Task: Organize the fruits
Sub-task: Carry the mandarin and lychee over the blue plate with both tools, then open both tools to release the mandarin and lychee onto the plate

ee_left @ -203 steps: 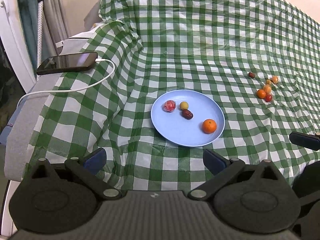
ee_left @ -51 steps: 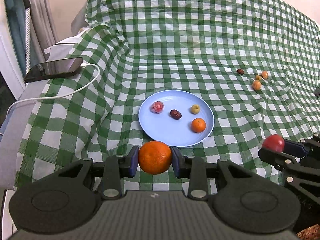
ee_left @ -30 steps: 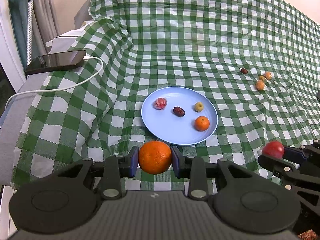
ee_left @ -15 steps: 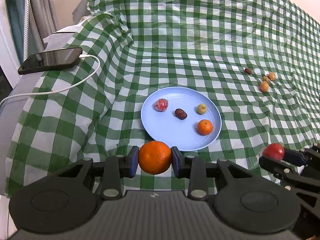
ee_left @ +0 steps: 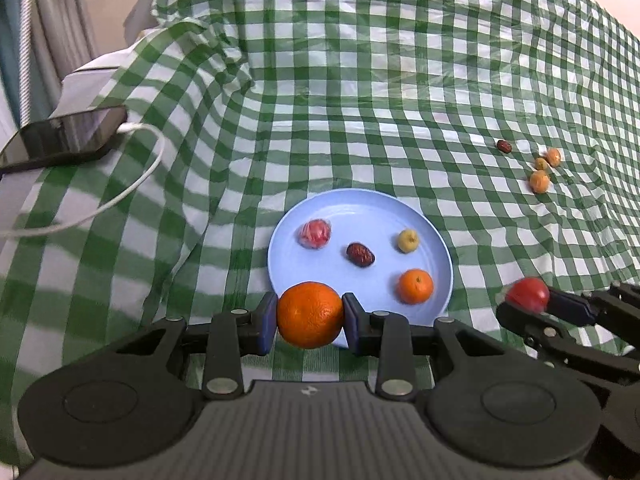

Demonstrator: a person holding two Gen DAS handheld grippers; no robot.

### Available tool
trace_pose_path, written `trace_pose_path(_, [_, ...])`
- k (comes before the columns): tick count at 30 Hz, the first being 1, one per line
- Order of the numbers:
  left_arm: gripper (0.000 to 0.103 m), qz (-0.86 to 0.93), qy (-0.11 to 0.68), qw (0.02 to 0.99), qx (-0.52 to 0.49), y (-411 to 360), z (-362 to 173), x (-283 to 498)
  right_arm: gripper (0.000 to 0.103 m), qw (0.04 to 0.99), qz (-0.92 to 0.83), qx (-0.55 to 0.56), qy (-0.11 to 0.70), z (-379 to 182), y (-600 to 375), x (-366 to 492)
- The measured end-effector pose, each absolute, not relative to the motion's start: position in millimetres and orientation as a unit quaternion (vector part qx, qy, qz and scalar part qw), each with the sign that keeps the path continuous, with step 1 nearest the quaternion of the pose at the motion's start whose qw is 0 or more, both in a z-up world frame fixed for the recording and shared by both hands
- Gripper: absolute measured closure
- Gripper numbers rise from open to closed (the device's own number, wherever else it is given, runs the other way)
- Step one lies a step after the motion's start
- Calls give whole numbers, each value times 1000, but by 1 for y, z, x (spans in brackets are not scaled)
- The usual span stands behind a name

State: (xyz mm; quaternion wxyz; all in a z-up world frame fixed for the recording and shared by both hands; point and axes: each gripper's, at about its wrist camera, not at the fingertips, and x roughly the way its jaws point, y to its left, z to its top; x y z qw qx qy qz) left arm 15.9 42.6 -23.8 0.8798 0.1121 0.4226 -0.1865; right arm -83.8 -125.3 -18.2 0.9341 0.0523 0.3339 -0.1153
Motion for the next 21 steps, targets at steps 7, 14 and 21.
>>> trace_pose_path(7, [65,-193,433,872,118,23,-42,50,76,930,-114,52,346,-35,-140,-45])
trace_pose_path(14, [65,-193,453,859,138,7,-70,79,75,921,-95,47,375,-61,-145,-12])
trace_pose_path(21, [51,-195,456,856,143,1,-83,98,75,917,-81,32,390,-79,-146,11])
